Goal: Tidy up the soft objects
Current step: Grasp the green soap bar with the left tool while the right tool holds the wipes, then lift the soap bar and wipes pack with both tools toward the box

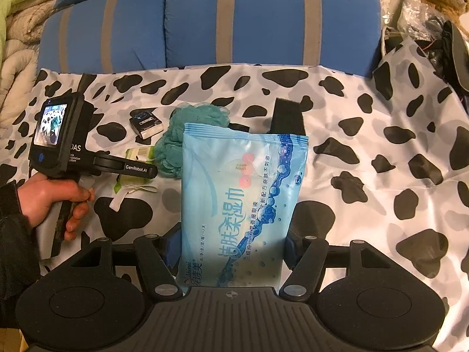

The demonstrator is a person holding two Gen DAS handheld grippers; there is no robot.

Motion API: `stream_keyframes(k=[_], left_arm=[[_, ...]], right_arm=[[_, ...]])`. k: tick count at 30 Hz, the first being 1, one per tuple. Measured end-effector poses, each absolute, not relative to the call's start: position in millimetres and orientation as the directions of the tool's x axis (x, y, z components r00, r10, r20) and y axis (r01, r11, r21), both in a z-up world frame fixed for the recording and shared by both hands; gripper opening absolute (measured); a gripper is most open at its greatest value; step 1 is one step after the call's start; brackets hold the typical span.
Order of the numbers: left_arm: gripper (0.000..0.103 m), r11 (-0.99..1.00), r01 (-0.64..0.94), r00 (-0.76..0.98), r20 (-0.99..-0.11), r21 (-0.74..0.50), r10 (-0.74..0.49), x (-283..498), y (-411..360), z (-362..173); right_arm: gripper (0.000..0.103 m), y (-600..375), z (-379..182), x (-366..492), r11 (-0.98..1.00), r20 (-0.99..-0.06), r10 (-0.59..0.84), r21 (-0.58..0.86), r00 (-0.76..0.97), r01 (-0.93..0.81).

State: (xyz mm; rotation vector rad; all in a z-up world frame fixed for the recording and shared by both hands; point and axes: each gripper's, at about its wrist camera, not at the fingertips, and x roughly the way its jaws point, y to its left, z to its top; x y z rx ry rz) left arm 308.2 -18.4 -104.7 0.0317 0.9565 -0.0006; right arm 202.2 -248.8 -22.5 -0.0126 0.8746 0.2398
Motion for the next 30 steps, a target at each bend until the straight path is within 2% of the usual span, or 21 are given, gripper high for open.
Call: stream_keyframes(k=[3,5,8,16,30], left_arm=[[0.065,1.000,0.005,0.574,-0.819,0.023,0.016,307,-10,-105],[0.048,1.000,0.007,0.571,-0.821,0.007,0.002,306,-6,-103],[0.048,1.000,-0.006,0.568,-0.823,0.025,0.025,304,0,-101],[0.048,0.999,-0.031,0.602,-0.799,-0.019,0.004,296,24,-88],[0.047,0.982,0.048,0.708,-0.687,-0.182,-0.162,264,45,-38]], right_arm=[[0.068,-248,-22,202,0.972,-0.759,0.209,0.090,0.617,-0.219],[0.068,-248,-22,202,0.972,-0.759,0.209,0.094,0.616,-0.215],[0.068,-248,-21,203,0.971,-0.758,0.216,0.102,0.616,-0.215],[0.068,-242,-22,205,0.967,-0.756,0.226,0.097,0.614,-0.236],[0.068,-230,-21,206,0.960,-0.741,0.244,0.094,0.626,-0.263]])
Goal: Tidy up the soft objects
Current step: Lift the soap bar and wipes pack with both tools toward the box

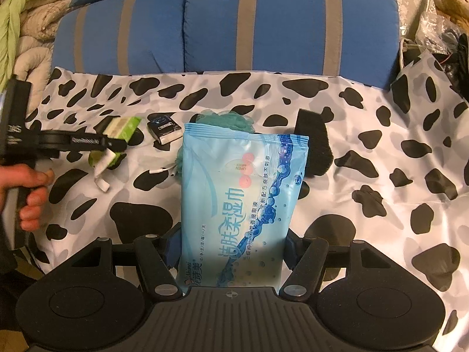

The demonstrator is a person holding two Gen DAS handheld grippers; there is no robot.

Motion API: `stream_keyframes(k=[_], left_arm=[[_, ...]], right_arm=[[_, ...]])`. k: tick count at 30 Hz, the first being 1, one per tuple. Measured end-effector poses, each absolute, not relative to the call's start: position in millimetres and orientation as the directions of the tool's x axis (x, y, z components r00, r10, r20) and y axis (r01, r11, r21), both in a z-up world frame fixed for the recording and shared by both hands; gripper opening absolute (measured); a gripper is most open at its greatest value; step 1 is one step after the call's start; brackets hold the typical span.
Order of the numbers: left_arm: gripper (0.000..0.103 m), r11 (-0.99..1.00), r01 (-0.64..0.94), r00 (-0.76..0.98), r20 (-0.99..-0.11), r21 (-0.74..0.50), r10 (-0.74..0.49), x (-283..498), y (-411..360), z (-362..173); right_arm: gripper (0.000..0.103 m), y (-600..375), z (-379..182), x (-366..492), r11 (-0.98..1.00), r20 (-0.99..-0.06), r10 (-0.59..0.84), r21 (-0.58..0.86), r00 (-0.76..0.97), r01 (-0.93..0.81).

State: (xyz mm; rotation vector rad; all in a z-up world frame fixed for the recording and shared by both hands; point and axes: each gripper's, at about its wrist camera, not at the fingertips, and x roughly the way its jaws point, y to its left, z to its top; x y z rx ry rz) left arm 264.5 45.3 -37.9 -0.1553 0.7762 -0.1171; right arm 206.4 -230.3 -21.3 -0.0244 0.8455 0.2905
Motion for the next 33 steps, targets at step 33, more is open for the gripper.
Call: stream_keyframes(k=[33], left_arm=[[0.047,0.986,0.165,0.539,-0.839,0.026,-0.068,237,22,-99]], right_arm=[[0.068,-226,-20,199,0.947,-0.737,0.271,0.088,0.619,-0.310]])
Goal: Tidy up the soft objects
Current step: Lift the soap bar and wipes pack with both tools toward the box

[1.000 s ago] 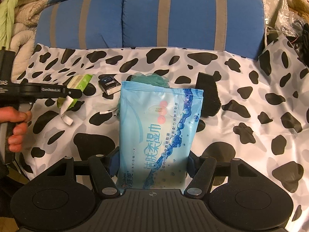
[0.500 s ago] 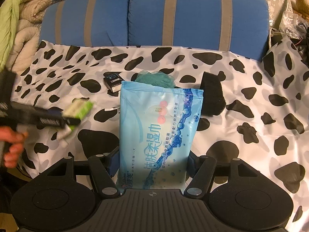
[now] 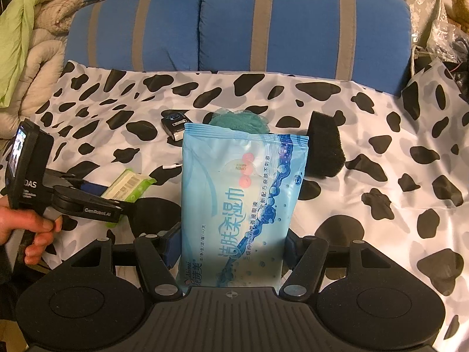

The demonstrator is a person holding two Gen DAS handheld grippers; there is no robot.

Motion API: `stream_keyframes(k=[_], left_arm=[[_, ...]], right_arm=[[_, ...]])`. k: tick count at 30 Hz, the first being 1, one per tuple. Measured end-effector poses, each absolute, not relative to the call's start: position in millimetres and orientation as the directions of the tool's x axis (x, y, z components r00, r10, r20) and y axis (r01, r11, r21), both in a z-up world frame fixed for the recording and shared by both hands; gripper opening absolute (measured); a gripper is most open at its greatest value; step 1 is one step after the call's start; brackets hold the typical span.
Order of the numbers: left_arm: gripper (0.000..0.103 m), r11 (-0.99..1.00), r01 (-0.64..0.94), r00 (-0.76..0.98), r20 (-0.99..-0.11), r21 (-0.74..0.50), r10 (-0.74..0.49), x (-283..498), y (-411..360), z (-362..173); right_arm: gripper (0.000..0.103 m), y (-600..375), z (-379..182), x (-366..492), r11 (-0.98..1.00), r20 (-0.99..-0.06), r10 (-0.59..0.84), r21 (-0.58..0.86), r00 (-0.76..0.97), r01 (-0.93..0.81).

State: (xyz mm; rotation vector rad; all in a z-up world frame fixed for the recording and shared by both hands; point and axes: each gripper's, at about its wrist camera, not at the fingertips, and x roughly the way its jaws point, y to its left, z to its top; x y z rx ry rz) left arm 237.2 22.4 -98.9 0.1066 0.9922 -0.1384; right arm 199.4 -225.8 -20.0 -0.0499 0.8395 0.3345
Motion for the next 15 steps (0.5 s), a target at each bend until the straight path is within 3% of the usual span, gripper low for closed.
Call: stream_keyframes(k=[15], left_arm=[[0.047,0.982,0.188,0.626,-0.768,-0.019,-0.135,189,12,-39]], right_arm=[[0.068,-230,-23,188,0.930,-0.765,0.307,0.115,0.566,-0.349]])
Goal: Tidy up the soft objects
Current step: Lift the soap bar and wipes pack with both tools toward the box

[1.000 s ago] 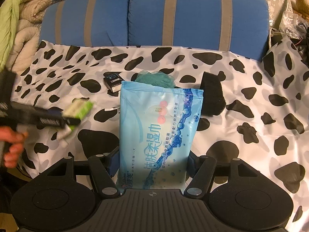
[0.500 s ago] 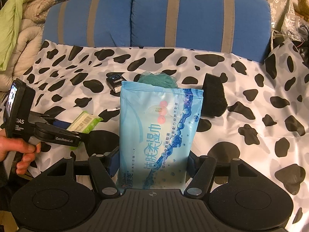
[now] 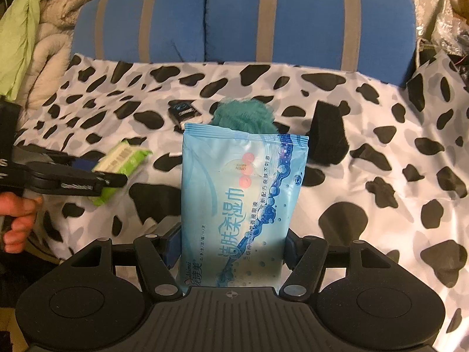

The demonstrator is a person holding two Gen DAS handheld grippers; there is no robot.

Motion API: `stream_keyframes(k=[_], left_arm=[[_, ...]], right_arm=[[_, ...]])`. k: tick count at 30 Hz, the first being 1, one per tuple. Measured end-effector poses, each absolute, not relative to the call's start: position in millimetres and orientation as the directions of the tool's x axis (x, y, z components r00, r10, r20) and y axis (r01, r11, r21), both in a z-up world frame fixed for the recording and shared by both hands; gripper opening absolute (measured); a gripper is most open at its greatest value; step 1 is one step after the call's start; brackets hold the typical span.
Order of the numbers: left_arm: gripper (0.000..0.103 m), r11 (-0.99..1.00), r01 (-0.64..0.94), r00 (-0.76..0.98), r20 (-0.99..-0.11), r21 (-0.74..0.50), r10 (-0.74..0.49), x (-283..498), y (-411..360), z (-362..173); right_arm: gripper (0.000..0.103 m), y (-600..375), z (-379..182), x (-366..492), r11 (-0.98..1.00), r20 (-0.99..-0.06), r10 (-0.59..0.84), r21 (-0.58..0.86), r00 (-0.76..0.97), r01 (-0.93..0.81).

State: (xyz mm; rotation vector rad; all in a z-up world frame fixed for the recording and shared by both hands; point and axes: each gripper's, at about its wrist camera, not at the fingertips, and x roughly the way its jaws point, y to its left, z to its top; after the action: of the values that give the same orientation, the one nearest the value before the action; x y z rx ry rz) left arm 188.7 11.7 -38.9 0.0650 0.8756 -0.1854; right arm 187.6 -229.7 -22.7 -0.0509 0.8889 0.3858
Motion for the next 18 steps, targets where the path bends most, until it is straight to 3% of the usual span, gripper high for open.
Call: stream_keyframes(k=[18], left_arm=[[0.047,0.966,0.259,0.629,-0.754,-0.024,-0.188,94,6,-17]], right_arm=[[0.068,-194,-36,130,0.825,-0.850,0.392,0.155,0.351,-0.544]])
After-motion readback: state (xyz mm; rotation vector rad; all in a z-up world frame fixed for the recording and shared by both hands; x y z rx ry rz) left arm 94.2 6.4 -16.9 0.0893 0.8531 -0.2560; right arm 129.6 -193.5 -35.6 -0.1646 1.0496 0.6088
